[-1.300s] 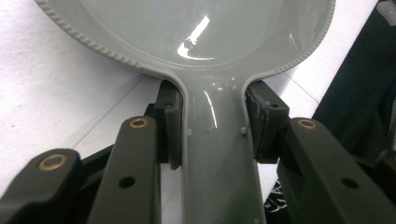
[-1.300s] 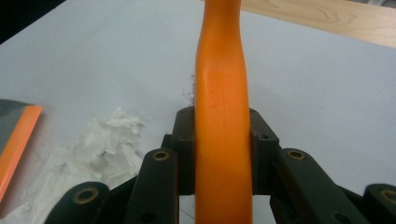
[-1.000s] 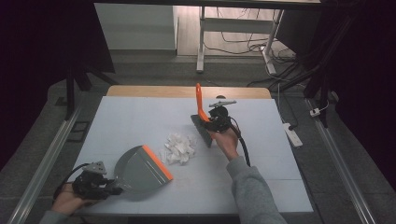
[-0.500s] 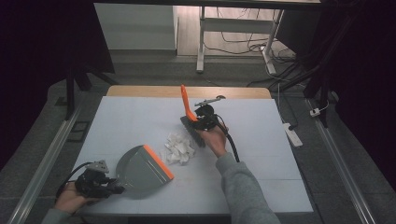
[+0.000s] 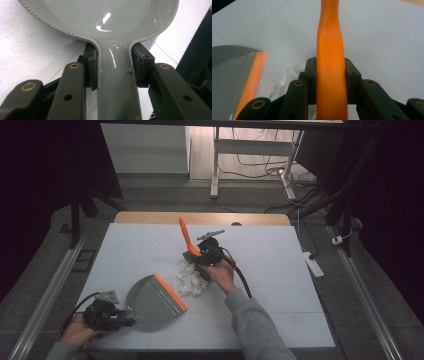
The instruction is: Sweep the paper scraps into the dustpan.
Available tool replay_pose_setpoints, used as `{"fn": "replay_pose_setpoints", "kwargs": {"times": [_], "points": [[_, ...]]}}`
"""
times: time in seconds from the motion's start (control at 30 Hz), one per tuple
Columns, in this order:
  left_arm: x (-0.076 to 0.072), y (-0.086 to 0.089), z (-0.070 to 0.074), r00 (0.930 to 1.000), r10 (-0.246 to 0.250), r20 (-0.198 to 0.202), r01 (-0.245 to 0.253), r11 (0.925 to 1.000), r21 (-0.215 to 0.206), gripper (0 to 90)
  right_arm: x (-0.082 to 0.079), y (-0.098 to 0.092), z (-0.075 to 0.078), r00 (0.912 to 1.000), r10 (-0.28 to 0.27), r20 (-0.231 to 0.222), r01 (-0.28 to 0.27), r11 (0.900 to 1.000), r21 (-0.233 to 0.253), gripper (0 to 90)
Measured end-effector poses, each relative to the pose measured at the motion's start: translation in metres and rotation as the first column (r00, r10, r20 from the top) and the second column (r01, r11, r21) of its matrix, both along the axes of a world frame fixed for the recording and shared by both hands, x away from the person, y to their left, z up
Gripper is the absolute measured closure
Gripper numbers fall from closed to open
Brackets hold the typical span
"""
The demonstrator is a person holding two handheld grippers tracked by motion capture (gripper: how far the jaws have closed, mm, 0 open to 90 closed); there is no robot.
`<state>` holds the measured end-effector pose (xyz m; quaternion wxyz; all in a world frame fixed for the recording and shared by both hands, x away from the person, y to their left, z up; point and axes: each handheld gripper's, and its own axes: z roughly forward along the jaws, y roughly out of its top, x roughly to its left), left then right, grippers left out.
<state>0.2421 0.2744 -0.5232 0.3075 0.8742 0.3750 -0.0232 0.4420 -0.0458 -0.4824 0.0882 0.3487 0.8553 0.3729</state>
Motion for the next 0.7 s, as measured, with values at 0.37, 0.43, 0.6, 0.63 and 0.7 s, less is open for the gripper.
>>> {"fn": "replay_pose_setpoints", "kwargs": {"times": [0.37,0.43,0.6,0.63,0.7], "points": [[0.002,-0.002,0.000,1.0000,-0.006,-0.002,0.006,1.0000,-0.002,61.4,-0.026,0.022,-0.002,0.9960,0.090,0.002,-0.090,0.996,0.016,70.4],[0.002,-0.002,0.000,1.0000,-0.006,-0.002,0.006,1.0000,-0.002,61.4,-0.028,0.023,-0.002,0.9955,0.095,-0.003,-0.095,0.995,0.018,70.4],[0.002,-0.002,0.000,1.0000,-0.004,-0.003,0.004,1.0000,-0.003,61.4,-0.033,0.025,-0.002,0.9933,0.116,-0.002,-0.116,0.993,0.030,70.4],[0.002,-0.002,0.000,1.0000,-0.005,-0.003,0.005,1.0000,-0.003,61.3,-0.033,0.024,-0.002,0.9935,0.113,-0.005,-0.113,0.993,0.035,70.4],[0.002,-0.002,0.000,1.0000,-0.005,-0.004,0.005,1.0000,-0.003,61.4,-0.033,0.024,-0.002,0.9936,0.113,-0.009,-0.112,0.993,0.040,70.4]]}}
